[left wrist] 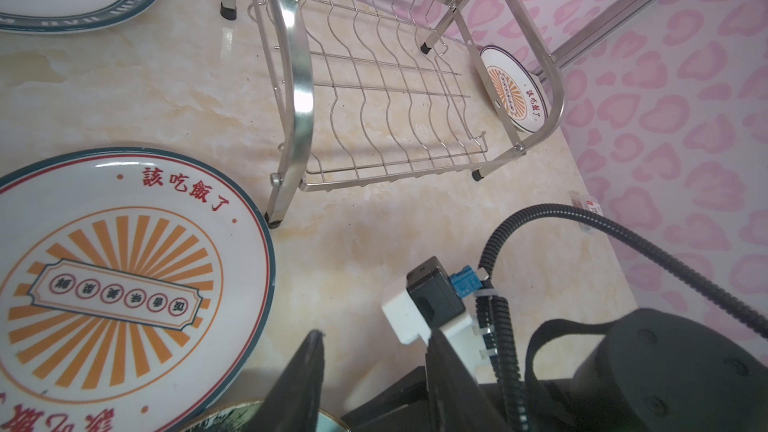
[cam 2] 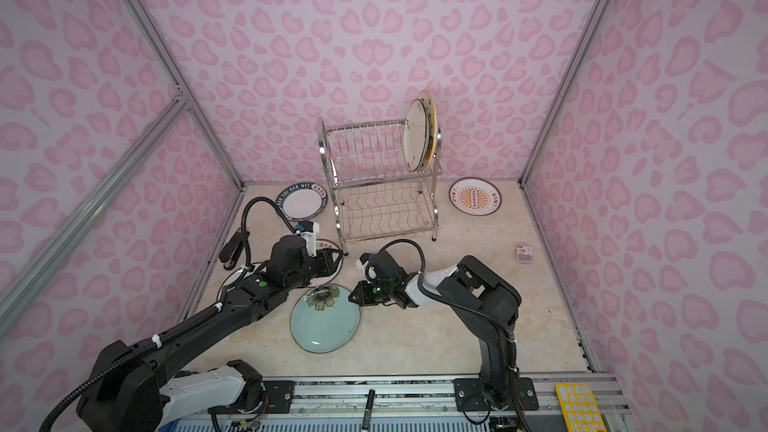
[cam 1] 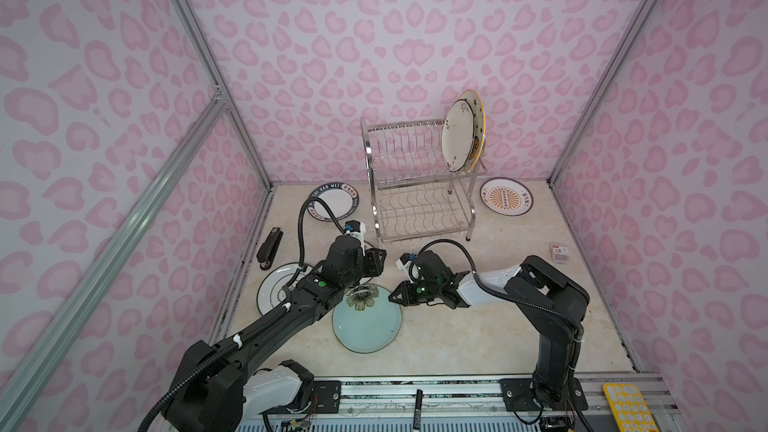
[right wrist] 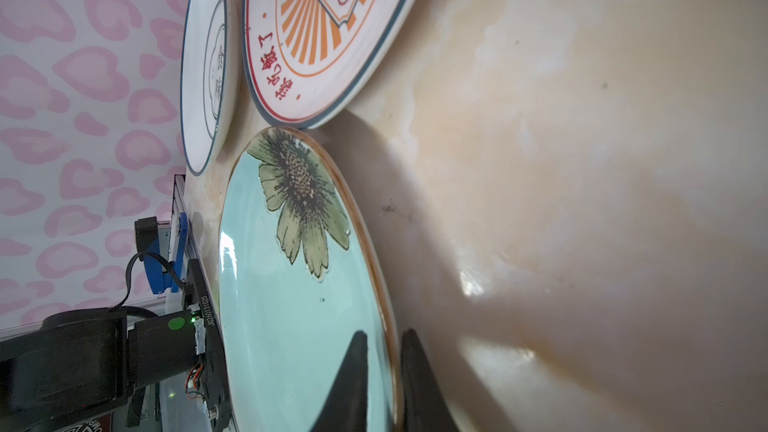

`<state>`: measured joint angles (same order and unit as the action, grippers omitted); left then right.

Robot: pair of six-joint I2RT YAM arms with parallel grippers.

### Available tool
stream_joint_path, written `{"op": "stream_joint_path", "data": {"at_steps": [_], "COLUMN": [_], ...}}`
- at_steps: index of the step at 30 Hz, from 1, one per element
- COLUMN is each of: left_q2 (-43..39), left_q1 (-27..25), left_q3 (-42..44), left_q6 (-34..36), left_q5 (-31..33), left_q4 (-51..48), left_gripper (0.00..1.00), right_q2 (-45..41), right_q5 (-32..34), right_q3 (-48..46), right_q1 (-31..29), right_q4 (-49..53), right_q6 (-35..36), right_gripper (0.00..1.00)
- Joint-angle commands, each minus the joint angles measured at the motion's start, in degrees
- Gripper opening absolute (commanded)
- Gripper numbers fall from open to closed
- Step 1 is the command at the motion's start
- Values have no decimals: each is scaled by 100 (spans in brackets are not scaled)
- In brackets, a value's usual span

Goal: Load the plates into the dish rack
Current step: 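Grip the sunflower plate's rim with the right gripper and drag it toward the left gripper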

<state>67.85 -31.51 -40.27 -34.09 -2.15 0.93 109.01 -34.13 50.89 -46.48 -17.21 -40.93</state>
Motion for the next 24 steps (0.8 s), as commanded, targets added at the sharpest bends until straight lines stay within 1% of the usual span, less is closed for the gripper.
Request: {"op": "stream_joint_path", "data": {"at_steps": [1, 16, 24], "left_q2": [-62, -61, -45], "left_q1": [4, 4, 4], "left_q3": [12, 41, 43], "left_q6": [7, 15, 7], "left_q5": [13, 31, 32], "left_q4": [51, 65, 74], "left_gripper": [44, 44, 44], "right_q2": [37, -164, -416], "right_q5": [-32, 1, 82], "right_q3": [8, -277, -567], "right_q1": [12, 191, 461], "right_q4": [40, -44, 13], "right_q6": [41, -21, 30], "right_gripper": [14, 6, 5]}}
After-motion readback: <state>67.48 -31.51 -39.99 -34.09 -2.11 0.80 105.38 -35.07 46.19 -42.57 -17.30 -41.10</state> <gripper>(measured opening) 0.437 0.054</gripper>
